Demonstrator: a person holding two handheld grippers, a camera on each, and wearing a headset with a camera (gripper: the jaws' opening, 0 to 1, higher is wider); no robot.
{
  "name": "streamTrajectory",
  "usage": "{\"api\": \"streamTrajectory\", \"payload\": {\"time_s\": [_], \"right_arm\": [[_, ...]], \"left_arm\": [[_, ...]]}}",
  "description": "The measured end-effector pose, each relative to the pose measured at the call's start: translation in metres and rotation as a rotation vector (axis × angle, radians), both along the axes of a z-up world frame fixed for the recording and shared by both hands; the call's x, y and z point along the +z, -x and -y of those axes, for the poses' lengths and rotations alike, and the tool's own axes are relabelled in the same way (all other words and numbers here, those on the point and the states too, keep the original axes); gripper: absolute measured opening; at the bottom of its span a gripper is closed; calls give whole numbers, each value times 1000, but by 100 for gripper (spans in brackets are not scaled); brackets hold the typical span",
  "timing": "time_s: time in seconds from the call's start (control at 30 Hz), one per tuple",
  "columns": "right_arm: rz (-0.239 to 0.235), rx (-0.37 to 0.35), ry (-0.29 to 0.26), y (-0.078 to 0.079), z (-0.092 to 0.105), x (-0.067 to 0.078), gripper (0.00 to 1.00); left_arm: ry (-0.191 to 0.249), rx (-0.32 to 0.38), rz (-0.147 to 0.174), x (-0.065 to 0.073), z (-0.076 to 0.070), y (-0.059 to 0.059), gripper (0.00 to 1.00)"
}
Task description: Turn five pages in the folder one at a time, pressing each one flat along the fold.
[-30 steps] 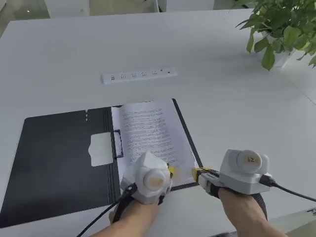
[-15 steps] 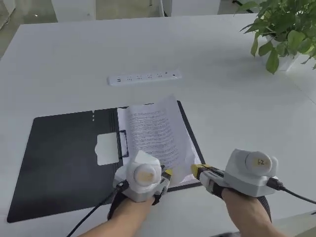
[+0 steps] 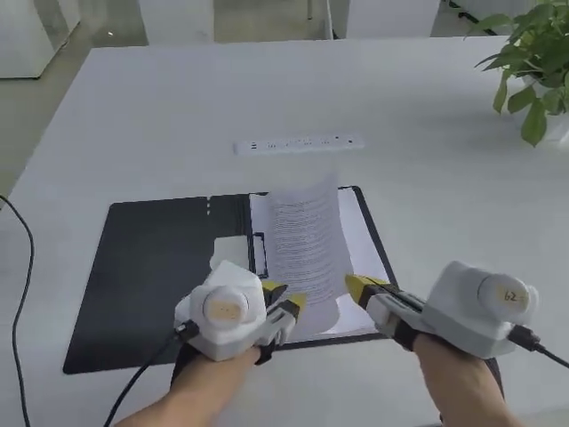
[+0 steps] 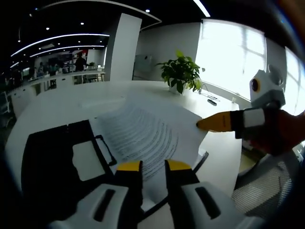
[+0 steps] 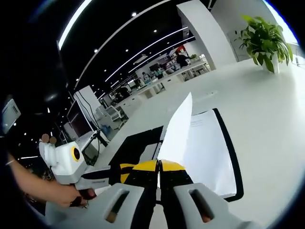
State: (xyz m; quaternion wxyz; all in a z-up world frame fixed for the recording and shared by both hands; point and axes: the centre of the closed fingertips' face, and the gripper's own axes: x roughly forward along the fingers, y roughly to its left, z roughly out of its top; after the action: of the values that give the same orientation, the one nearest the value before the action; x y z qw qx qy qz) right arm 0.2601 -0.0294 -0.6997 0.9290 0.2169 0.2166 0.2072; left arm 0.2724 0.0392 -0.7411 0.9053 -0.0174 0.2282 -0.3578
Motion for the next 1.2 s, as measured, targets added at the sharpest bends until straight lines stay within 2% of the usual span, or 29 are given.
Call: {"api": "streamTrajectory", "payload": {"time_s": [0.03, 0.1, 0.27, 0.43, 0.63, 0.9, 0.97, 1.2], "right_arm": [[8, 6, -1, 0, -4, 2, 0], [27, 24, -28, -1, -16, 10, 0], [57, 82, -56, -1, -47, 20, 0], [68, 135, -68, -2, -78, 24, 0], [72, 194, -75, -1, -110, 25, 0], [44, 248, -40, -2, -140, 11, 0], [31, 252, -14, -4, -143, 5, 0], [8, 269, -4, -9, -163, -8, 0]], "left_arm": [[11, 17, 15, 5, -8, 0, 17], [7, 33, 9, 7, -22, 2, 17], [12, 74, 28, 17, -52, 5, 18], [25, 112, 40, 26, -76, 9, 18], [14, 141, 52, 32, -102, 15, 18], [14, 190, 63, 40, -137, 21, 20], [11, 198, 65, 41, -144, 21, 19], [8, 235, 69, 45, -169, 21, 19]]}}
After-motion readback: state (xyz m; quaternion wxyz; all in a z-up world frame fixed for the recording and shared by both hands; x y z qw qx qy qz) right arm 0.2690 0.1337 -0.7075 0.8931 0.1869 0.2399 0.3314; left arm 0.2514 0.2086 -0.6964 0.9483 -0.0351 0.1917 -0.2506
